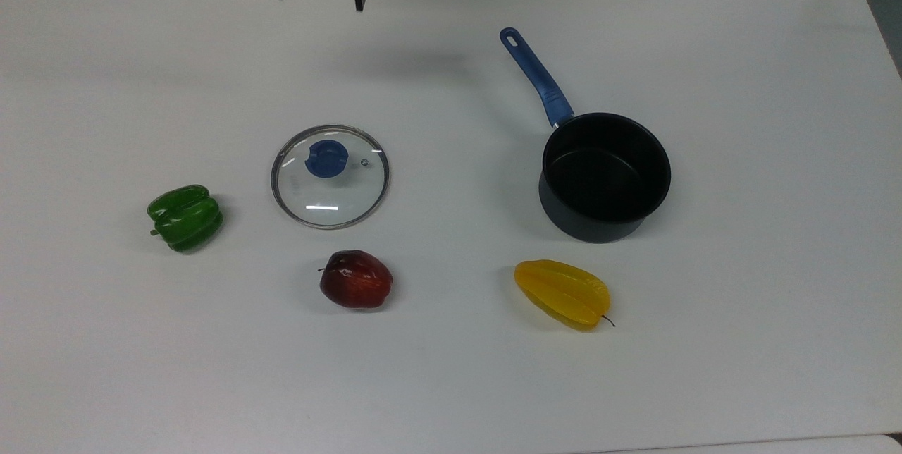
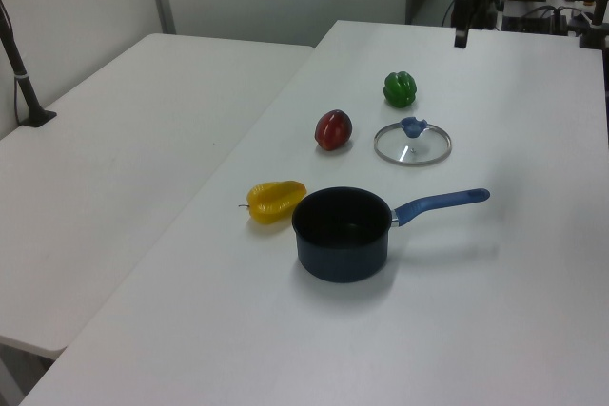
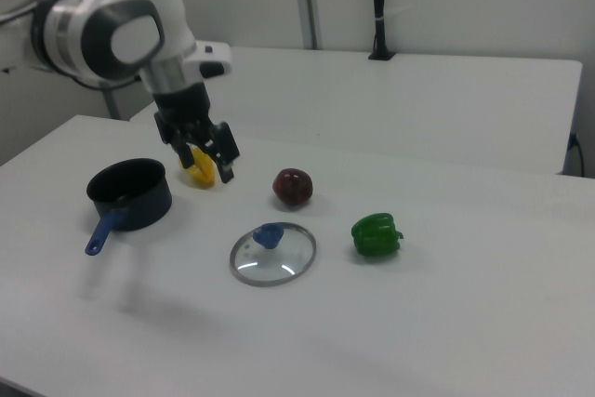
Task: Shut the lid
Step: 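Move the gripper down over the blue knob of the glass lid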
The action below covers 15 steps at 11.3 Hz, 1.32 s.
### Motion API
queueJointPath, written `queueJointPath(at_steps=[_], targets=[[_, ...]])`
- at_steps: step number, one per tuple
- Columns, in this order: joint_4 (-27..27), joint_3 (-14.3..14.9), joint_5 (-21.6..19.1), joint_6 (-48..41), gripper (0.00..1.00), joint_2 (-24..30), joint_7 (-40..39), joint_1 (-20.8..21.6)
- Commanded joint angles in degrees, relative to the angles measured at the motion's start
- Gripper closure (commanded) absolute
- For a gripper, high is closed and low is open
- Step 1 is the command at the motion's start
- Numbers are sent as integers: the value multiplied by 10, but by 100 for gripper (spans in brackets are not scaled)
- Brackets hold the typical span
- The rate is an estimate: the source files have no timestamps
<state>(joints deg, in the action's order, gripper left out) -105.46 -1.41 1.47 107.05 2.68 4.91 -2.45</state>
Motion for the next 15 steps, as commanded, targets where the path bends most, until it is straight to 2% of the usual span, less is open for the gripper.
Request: queueJointPath(at_steps=[1, 4, 7, 8, 11, 15], targets=[[-96, 4, -1, 142, 0, -4, -15, -4], [-158, 4, 0, 294, 0, -41, -16, -4], [-165, 4, 44, 388, 0, -99, -14, -5], [-164, 4, 46, 422, 0, -115, -14, -11], [-161, 4, 46, 478, 0, -156, -8, -16], [-158, 4, 46, 500, 1, -172, 30, -16]])
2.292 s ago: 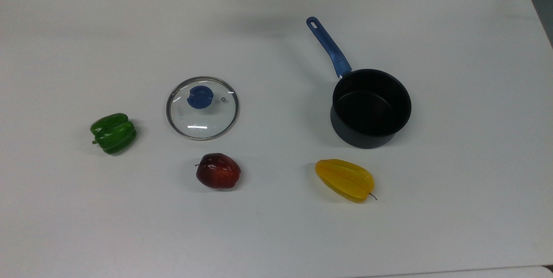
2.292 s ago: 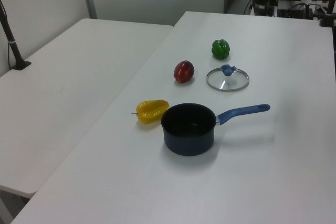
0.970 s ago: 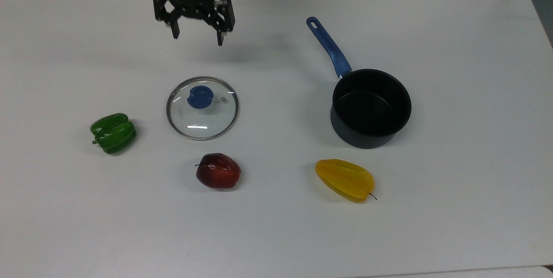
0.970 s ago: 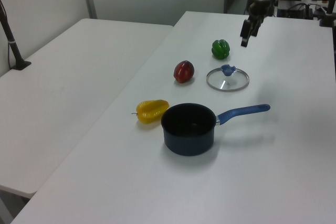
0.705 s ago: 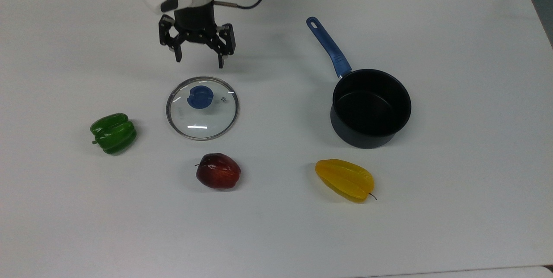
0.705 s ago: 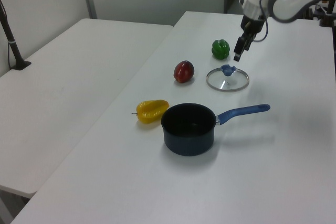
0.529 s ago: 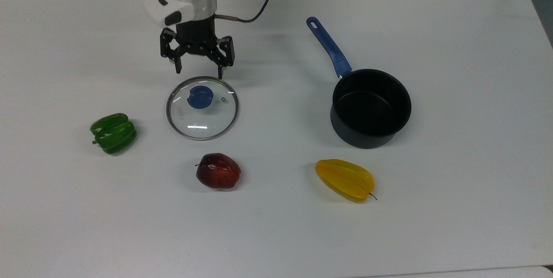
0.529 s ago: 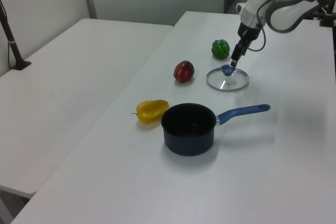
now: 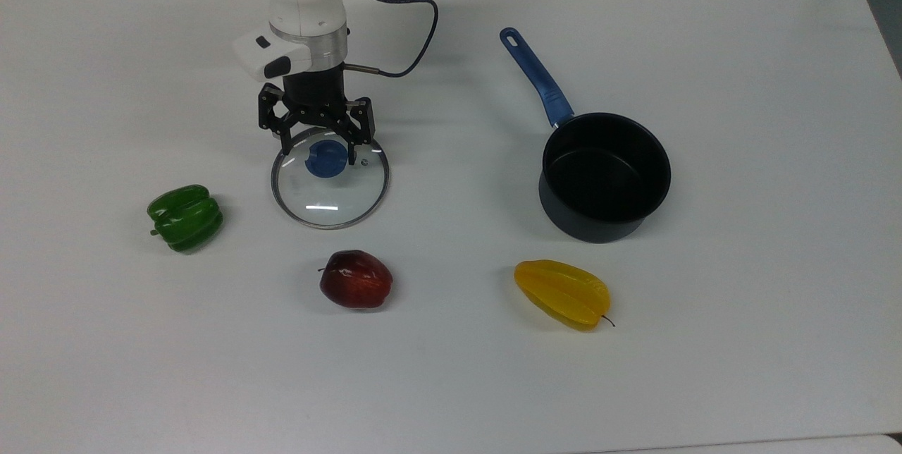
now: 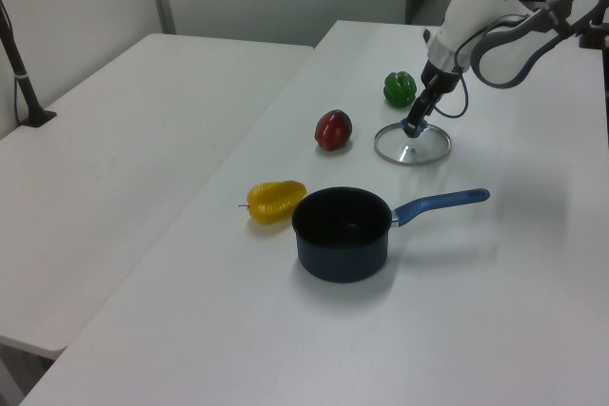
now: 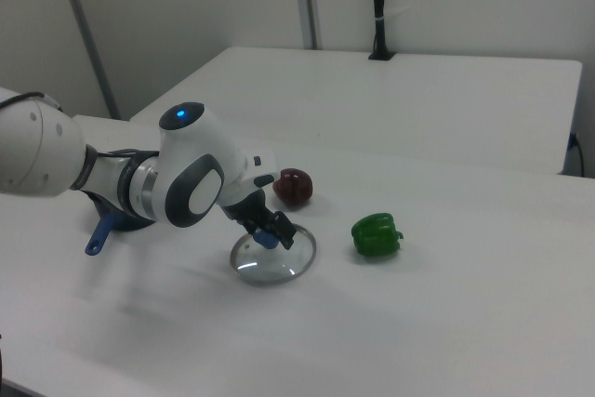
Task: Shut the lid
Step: 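Close the gripper on the blue knob of the glass lid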
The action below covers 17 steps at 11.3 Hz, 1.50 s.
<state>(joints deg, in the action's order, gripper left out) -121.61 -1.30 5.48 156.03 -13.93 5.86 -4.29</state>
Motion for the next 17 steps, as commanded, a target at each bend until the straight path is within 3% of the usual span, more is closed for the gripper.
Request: queueJointPath(at_steps=[1, 3, 9, 12, 17], targets=[[3, 2, 5, 10, 6, -7, 28, 2], [4, 0, 6, 10, 18, -7, 40, 3], [17, -1, 5, 6, 28, -6, 40, 7], [15, -1, 5, -11, 20, -6, 39, 8], [16, -2, 17, -40, 21, -4, 33, 9]])
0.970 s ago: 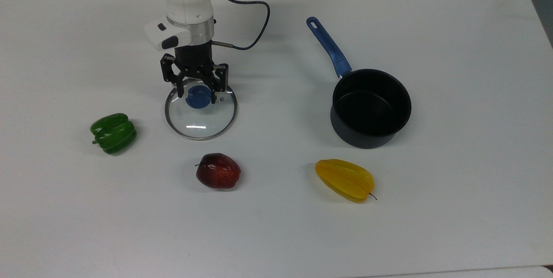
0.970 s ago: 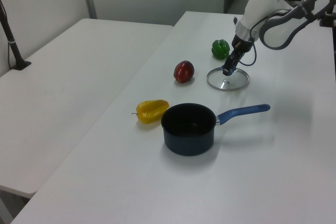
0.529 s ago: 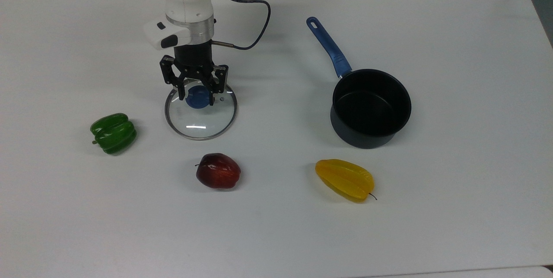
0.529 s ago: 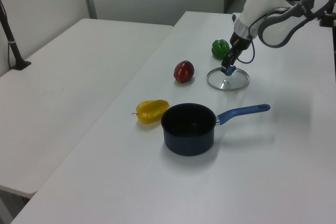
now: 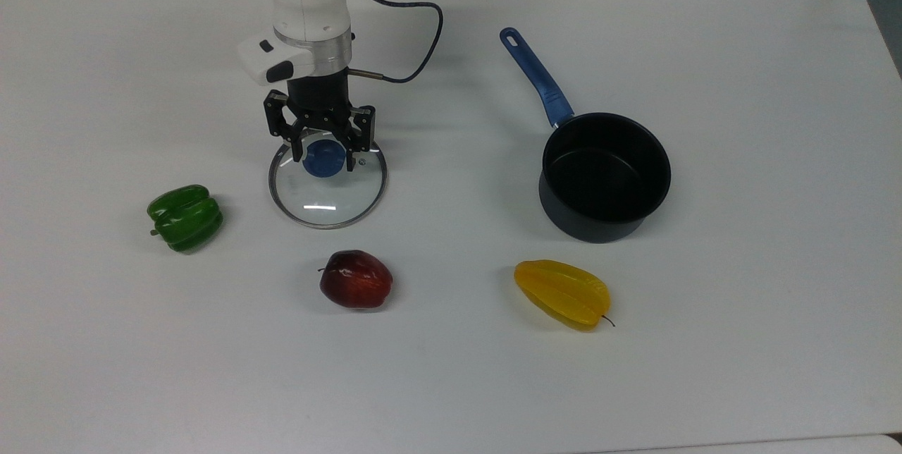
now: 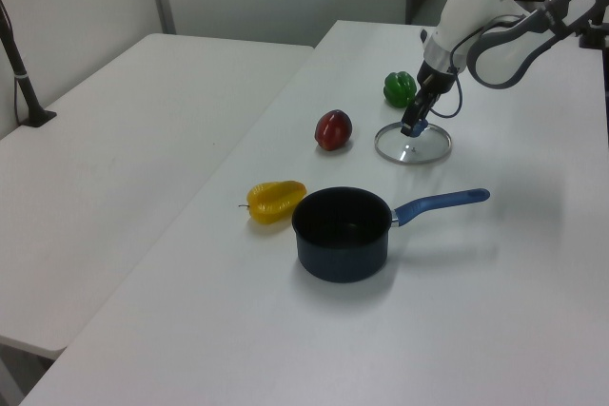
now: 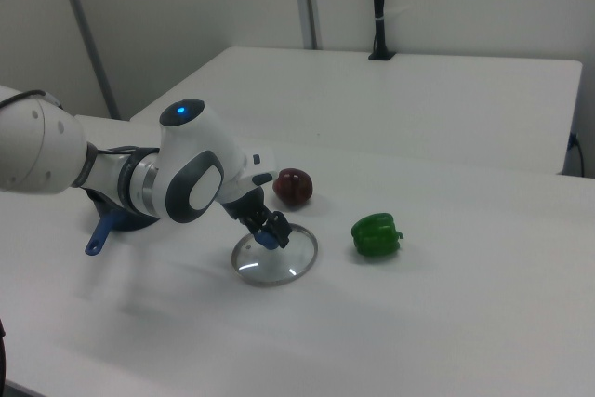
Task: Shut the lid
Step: 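Close the gripper on the blue knob of the glass lid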
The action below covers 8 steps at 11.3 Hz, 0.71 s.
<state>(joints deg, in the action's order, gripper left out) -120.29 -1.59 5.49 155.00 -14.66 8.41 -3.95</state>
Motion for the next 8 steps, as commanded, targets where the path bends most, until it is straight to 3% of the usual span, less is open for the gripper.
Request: queueJointPath(at_steps=[1, 3, 8], targets=[[3, 1, 22, -32, 21, 2, 8, 5], [4, 1, 22, -32, 26, 2, 9, 4], [8, 1, 22, -29, 27, 2, 10, 3]])
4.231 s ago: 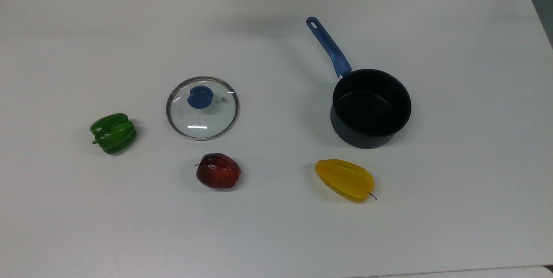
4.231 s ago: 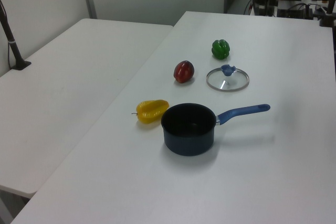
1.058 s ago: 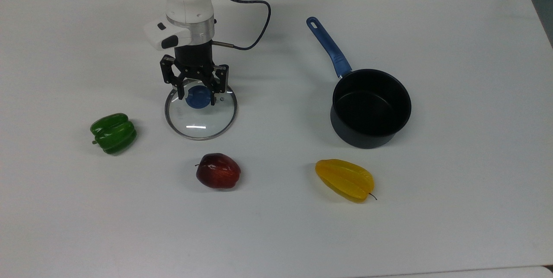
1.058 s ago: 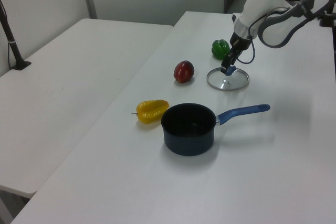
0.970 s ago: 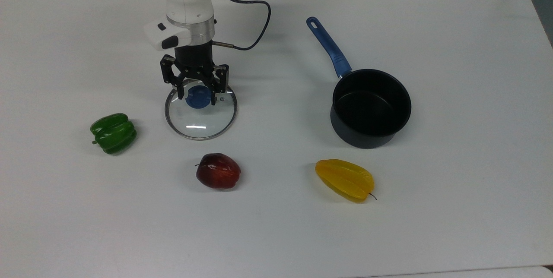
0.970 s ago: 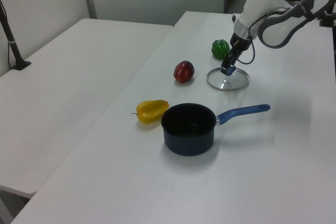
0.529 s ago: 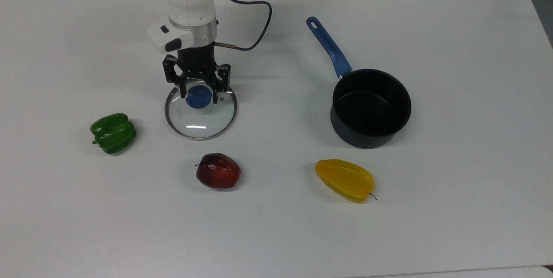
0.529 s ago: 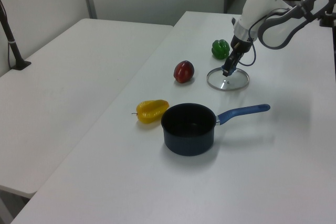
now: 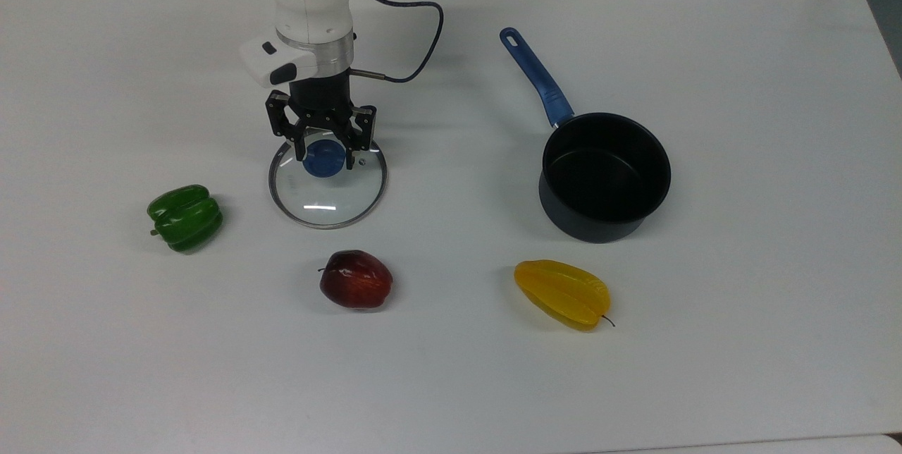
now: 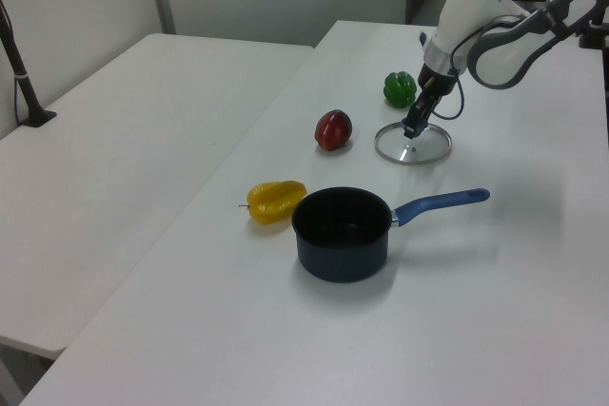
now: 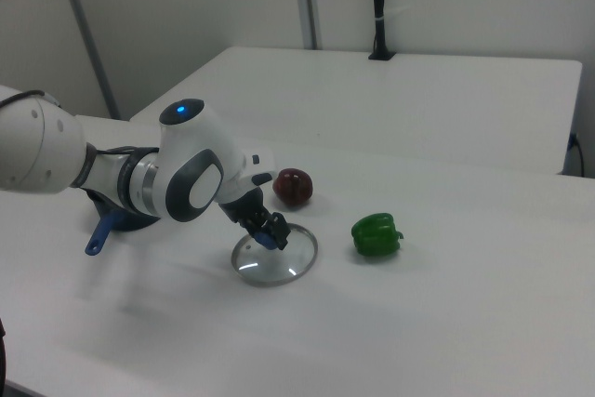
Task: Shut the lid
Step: 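Lift the glass lid and carry it over the black saucepan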
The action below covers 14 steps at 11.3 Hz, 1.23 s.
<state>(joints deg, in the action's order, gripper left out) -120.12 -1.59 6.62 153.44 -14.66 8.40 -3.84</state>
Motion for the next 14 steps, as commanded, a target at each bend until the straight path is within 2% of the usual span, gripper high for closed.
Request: queueJointPath(at_steps=[1, 3, 4, 6, 9, 12, 14], targets=[[8, 1, 10, -13, 35, 3, 8, 1], [9, 1, 10, -14, 53, 7, 8, 1], [9, 1, 10, -17, 55, 10, 9, 1], [21, 1, 10, -29, 56, 17, 12, 3], [94, -4, 9, -145, 56, 17, 25, 17], [110, -4, 12, -157, 56, 34, 84, 73], [148, -5, 12, -180, 56, 29, 118, 129]])
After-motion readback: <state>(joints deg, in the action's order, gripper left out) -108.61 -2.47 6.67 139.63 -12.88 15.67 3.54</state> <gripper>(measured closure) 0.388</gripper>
